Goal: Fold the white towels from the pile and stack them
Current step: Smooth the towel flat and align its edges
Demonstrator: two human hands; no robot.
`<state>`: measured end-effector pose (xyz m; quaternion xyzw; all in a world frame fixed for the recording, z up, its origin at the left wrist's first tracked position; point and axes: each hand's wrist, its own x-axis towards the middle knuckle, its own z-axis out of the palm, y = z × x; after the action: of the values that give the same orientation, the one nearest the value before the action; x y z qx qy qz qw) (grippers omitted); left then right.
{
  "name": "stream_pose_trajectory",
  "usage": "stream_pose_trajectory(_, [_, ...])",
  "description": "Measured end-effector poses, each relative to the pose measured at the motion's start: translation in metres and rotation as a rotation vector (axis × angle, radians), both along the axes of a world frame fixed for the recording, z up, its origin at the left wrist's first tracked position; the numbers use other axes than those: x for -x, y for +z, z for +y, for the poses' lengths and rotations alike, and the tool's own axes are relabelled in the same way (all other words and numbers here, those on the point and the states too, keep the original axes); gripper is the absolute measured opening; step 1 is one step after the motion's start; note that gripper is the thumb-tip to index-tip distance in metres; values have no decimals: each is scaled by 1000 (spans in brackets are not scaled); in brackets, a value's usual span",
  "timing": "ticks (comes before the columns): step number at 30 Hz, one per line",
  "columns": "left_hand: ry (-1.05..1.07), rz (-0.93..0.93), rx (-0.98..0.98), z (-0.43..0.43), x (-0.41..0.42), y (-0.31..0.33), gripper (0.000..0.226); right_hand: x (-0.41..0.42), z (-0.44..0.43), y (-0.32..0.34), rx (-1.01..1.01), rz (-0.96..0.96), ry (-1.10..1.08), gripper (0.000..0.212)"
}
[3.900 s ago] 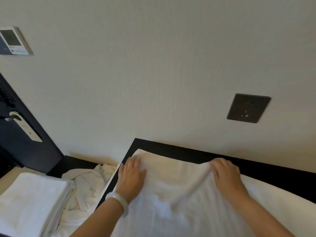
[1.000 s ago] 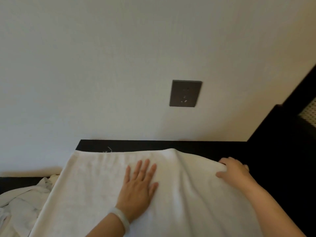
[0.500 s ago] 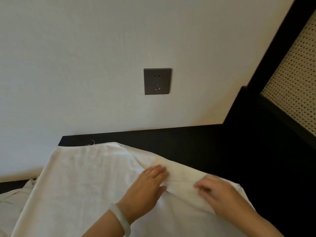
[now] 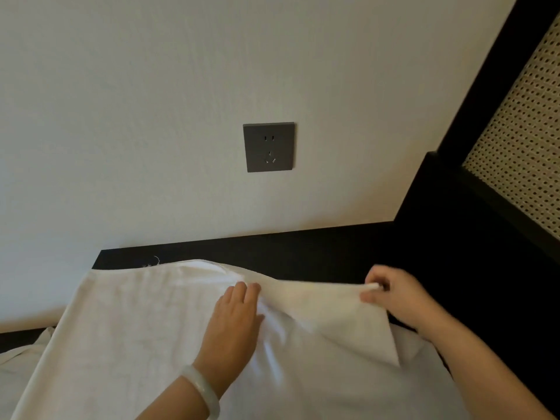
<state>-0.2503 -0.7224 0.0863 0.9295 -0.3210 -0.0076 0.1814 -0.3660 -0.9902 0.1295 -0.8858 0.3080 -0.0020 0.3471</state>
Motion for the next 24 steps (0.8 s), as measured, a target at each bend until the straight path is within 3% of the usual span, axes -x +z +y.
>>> stream_pose_trajectory(2, [-7,36,-8,-10,-14,3,46,-23,-30,4,28,-70,-60,22])
stream_pose_trajectory(7, [-89,120,-306,-26,-42,-8,63,-80,-85,-10,4,-170,-177,25])
stream_pose_trajectory(11, [-75,45,-384,-27,-44,-24,63,-101,-97,-42,-1,-195,-251,23])
stream_pose_trajectory(16, [-90,22,-369,-26,-46,-29,71,-107,-96,-59,84,-253,-326,9])
stream_pose_trajectory(19, [-94,21,-245,-23,-46,-28,71,-101,-97,-61,156,-141,-327,13])
stream_pose_trajectory(24, [-164,-65,-129,-32,-49,-12,52,-99,-99,-59,43,-37,-372,17])
